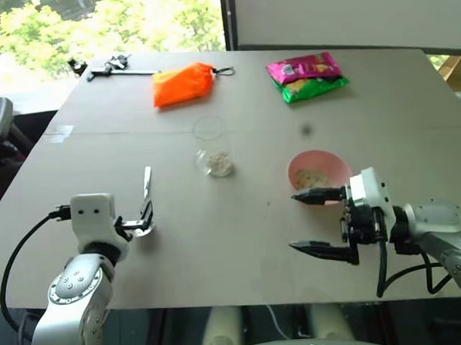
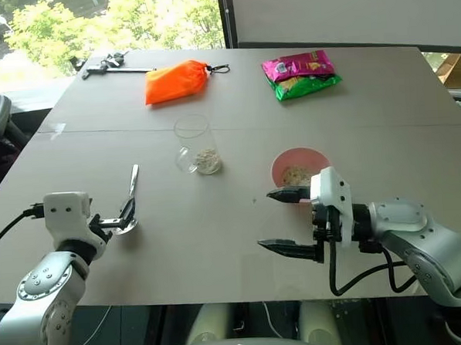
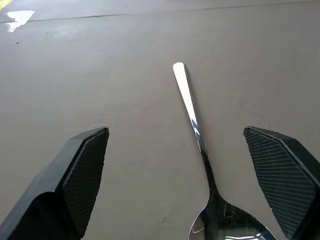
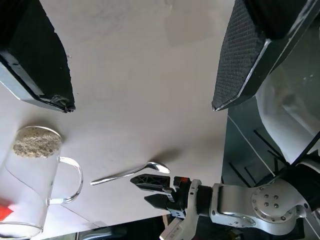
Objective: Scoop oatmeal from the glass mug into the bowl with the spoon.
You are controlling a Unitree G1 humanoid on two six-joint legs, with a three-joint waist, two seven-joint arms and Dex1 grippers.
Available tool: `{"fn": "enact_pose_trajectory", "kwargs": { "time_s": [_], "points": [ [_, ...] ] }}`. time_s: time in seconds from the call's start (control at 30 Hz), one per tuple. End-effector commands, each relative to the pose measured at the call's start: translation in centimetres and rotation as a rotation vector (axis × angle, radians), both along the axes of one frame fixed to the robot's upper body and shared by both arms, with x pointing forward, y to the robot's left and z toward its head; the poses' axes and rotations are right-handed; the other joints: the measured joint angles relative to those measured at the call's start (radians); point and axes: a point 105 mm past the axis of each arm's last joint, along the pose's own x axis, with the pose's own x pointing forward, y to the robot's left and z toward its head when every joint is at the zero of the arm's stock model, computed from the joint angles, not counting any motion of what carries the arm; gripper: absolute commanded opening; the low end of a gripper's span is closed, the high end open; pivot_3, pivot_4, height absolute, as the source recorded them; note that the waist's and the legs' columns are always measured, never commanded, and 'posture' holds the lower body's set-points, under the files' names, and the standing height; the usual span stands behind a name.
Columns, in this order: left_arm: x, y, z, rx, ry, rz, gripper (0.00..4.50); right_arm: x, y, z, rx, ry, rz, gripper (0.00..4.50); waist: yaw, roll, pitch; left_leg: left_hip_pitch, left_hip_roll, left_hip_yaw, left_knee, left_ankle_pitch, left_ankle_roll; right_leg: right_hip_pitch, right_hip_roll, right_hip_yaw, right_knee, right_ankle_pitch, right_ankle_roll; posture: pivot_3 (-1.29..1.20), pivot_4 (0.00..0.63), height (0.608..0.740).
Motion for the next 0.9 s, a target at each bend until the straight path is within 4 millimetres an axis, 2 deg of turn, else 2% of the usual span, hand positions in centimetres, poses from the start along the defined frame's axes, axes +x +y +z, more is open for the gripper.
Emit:
{"fn": "enact_pose_trajectory", "kwargs": {
  "time_s": [0.03,0.2,0.33,0.43,0.6,0.63,0.7,0.77,0.9],
  "points": [
    [0.1,0.5,0.2,-0.007,0.017,0.011,4.5,-0.5,0.1,0.1,-0.007,-0.035,0.021,4.41,-0.001,0.0,0.0,0.0,0.0,0.0,0.0,0.0,0.0,0.0,0.0,0.0,0.0,0.0,0.0,0.0,0.15,0.696],
    [0.7,-0.5,-1.1,-0.062,0.098,-0.05,4.5,-0.4,0.0,-0.3,-0.013,-0.047,0.022,4.41,-0.001,0.0,0.0,0.0,0.0,0.0,0.0,0.0,-0.001,0.0,-0.003,0.0,0.001,0.0,0.0,0.0,0.15,0.696],
    [0.1,-0.8,-2.7,-0.102,0.201,-0.081,4.5,-0.4,-0.1,-0.4,-0.018,-0.056,0.021,4.41,-0.001,0.0,0.0,0.001,0.0,0.0,0.0,0.001,-0.002,0.0,-0.003,0.0,0.001,0.0,0.0,0.0,0.15,0.696],
    [-0.5,-0.3,-3.4,-0.115,0.238,-0.05,3.66,-0.3,-0.2,-0.5,-0.021,-0.063,0.017,4.5,-0.002,0.0,0.0,0.001,0.0,0.0,0.0,0.001,-0.003,0.0,-0.004,0.0,0.001,0.0,0.0,0.0,0.15,0.696],
    [-0.7,0.0,-3.6,-0.108,0.251,-0.034,1.44,-0.4,-0.1,-0.4,-0.021,-0.066,0.014,4.5,-0.002,0.002,-0.001,0.002,0.0,0.001,0.0,0.0,-0.001,0.001,-0.005,0.001,0.002,0.0,0.0,0.0,0.15,0.696],
    [-0.8,0.0,-3.7,-0.108,0.255,-0.032,1.14,-0.3,-0.1,-0.4,-0.021,-0.067,0.014,4.5,-0.002,0.002,-0.001,0.002,0.0,0.001,0.0,0.0,-0.001,0.001,-0.005,0.002,0.002,0.0,0.0,0.0,0.15,0.696],
    [-0.9,0.1,-3.8,-0.109,0.261,-0.028,0.17,-0.3,0.0,-0.4,-0.021,-0.068,0.013,4.5,-0.002,0.003,-0.002,0.002,0.0,0.001,0.0,0.0,-0.001,0.001,-0.005,0.002,0.002,0.0,0.0,0.0,0.15,0.696],
    [-1.0,0.2,-3.8,-0.11,0.253,-0.019,0.08,-0.3,0.0,-0.3,-0.02,-0.069,0.013,4.5,-0.002,0.004,-0.002,0.002,0.0,0.001,0.0,0.0,-0.001,0.001,-0.006,0.003,0.002,0.0,0.0,0.0,0.15,0.696],
    [0.1,-0.6,-1.3,-0.112,0.028,-0.077,0.08,-0.1,0.2,-0.2,-0.015,-0.07,0.011,4.5,-0.001,0.004,-0.002,0.002,0.0,0.001,0.0,0.0,-0.001,0.0,-0.006,0.005,0.002,0.0,-0.001,0.0,0.15,0.696]
  ]
}}
